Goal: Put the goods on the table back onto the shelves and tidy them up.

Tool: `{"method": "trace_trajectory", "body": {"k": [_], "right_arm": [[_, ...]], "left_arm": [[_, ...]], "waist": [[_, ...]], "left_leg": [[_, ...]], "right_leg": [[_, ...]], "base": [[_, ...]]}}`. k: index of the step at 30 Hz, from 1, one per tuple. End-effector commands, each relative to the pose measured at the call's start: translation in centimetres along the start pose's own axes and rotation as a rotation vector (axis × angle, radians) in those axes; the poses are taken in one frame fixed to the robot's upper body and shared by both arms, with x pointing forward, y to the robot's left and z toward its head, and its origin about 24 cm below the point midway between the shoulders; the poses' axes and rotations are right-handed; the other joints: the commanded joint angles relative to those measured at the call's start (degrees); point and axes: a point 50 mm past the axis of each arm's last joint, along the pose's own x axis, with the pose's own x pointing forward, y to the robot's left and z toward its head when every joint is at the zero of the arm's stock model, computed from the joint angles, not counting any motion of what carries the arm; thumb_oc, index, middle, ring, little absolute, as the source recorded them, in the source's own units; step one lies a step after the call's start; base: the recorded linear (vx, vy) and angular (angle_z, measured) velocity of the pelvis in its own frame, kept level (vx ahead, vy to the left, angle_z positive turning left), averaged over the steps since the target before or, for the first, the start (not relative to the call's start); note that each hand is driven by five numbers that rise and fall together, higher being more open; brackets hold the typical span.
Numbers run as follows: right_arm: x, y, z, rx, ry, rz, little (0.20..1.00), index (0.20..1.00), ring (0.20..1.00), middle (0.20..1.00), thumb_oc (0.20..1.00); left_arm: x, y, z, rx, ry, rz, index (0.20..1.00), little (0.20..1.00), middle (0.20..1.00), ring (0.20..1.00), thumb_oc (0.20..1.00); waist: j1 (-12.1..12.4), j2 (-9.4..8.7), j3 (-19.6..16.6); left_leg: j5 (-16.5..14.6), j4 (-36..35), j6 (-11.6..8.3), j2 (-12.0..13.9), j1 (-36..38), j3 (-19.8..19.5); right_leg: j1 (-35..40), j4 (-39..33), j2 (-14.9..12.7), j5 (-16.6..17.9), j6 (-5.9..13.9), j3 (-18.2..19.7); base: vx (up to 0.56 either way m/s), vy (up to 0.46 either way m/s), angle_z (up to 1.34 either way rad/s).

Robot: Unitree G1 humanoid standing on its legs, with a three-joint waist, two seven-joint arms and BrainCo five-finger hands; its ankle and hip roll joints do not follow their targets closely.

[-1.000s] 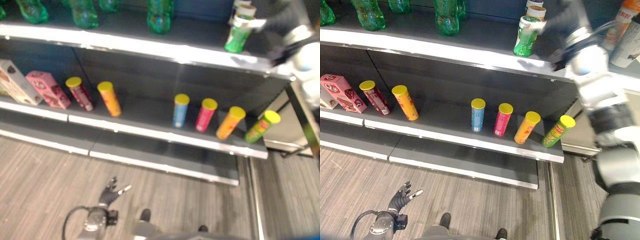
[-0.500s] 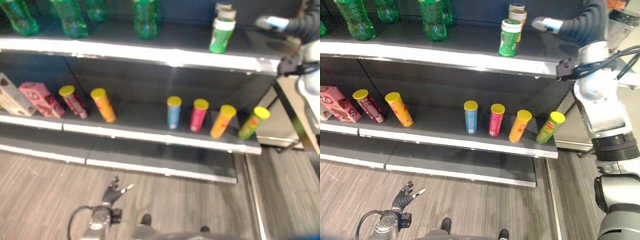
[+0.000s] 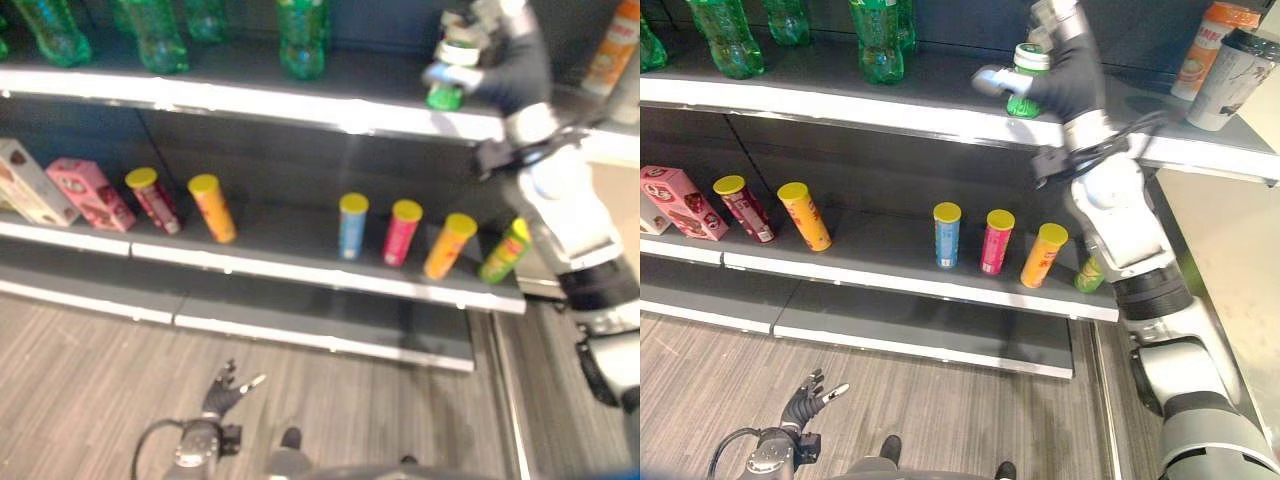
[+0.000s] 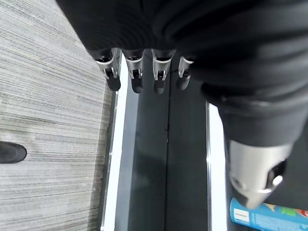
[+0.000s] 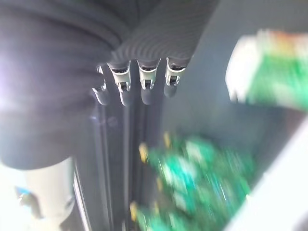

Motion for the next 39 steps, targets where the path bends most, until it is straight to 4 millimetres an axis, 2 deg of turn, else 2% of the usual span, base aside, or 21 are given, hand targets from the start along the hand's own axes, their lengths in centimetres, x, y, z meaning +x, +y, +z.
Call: {"method": "trace_trajectory", "body": {"k": [1, 6, 18, 23, 39], "right_arm": [[3.5, -2.0, 3.3, -0.04, -0.093, -0.052, 1.0, 1.0, 1.0, 1.0, 1.0], [4.7, -2.7, 1.7, -0.01, -0.01, -0.144, 1.0, 1.0, 1.0, 1.0, 1.0], [6.8, -2.9, 1.1, -0.074, 0.068, -0.228, 1.0, 1.0, 1.0, 1.0, 1.0], [7.0, -2.3, 0.3, -0.054, 0.111, -0.213, 1.0, 1.0, 1.0, 1.0, 1.0], [6.4, -2.7, -0.5, -0.107, 0.152, -0.246, 1.0, 1.0, 1.0, 1.0, 1.0]], "left_arm": [[0.8, 1.4, 3.3, 0.025, -0.128, 0.024, 1.0, 1.0, 1.0, 1.0, 1.0], [0.9, 1.5, 3.2, 0.03, -0.122, 0.026, 1.0, 1.0, 1.0, 1.0, 1.0], [1.2, 1.6, 3.6, 0.048, -0.128, 0.038, 1.0, 1.0, 1.0, 1.0, 1.0], [1.2, 1.6, 3.6, 0.053, -0.125, 0.04, 1.0, 1.0, 1.0, 1.0, 1.0], [1.3, 1.5, 3.6, 0.071, -0.121, 0.055, 1.0, 1.0, 1.0, 1.0, 1.0]], "waist": [[2.56, -2.54, 0.96], [3.22, -2.37, 0.8], [3.39, -2.31, 0.53], [3.22, -2.27, 0.63], [1.51, -2.13, 0.89]], "left_leg": [[-6.88, 0.74, -0.68, 0.0, 1.99, 1.75], [-6.58, 0.61, -0.73, -0.14, 1.73, 1.1], [-6.32, 0.49, -0.79, -0.23, 1.29, 0.32], [-6.34, 0.49, -0.77, -0.29, 1.33, 0.3], [-6.43, 0.37, -0.58, -0.34, 1.28, 0.95]], "right_leg": [[2.29, 0.52, -4.66, -2.09, 3.19, -0.7], [2.67, 0.49, -4.59, -1.98, 3.2, -1.37], [2.64, 0.54, -4.53, -1.97, 3.14, -1.9], [2.68, 0.51, -4.59, -1.85, 3.15, -1.94], [1.66, 0.51, -4.59, -1.55, 3.09, -0.71]], "base": [[0.0, -0.01, 0.07], [0.01, -0.014, 0.11], [0.0, -0.002, 0.02], [0.0, 0.0, 0.0], [0.0, 0.0, 0.0]]}}
